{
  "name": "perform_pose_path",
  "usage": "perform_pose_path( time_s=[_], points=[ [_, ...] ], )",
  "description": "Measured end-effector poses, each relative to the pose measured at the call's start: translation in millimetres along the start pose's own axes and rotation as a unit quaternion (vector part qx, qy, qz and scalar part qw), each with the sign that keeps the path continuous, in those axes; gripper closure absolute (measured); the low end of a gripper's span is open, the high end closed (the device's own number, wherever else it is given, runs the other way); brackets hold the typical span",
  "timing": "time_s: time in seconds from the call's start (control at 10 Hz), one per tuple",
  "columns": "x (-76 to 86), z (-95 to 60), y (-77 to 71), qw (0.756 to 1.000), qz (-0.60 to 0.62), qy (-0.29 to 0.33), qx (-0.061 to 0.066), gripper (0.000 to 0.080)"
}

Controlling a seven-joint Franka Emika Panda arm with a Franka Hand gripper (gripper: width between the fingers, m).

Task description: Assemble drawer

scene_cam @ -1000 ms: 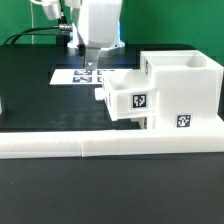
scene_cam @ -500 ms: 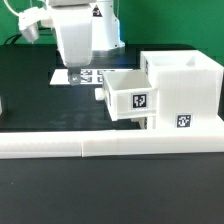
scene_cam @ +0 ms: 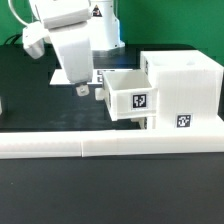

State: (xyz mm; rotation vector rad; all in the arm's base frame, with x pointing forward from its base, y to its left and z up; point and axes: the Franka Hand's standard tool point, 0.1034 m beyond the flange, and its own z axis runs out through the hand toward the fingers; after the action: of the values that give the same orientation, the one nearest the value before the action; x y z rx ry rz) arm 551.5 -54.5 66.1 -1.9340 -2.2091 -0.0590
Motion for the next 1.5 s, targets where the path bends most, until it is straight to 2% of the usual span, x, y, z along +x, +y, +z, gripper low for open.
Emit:
perform_pose_path(
  time_s=[0.3,0.6,1.3,1.4,1.5],
  points=[
    [19.3,2.3,4.9,1.000,0.029,0.004,0.001,0.0150],
    [34.6,7.7,4.9,0.997,0.071,-0.005,0.011,0.0150],
    [32.7,10.9,3.3,0.996,0.087,-0.009,0.011,0.0150],
    [31.4,10.0,2.1,0.997,0.081,-0.009,0.012,0.0150],
    [27.7,6.1,-5.9,0.998,0.059,-0.009,0.017,0.0150]
  ],
)
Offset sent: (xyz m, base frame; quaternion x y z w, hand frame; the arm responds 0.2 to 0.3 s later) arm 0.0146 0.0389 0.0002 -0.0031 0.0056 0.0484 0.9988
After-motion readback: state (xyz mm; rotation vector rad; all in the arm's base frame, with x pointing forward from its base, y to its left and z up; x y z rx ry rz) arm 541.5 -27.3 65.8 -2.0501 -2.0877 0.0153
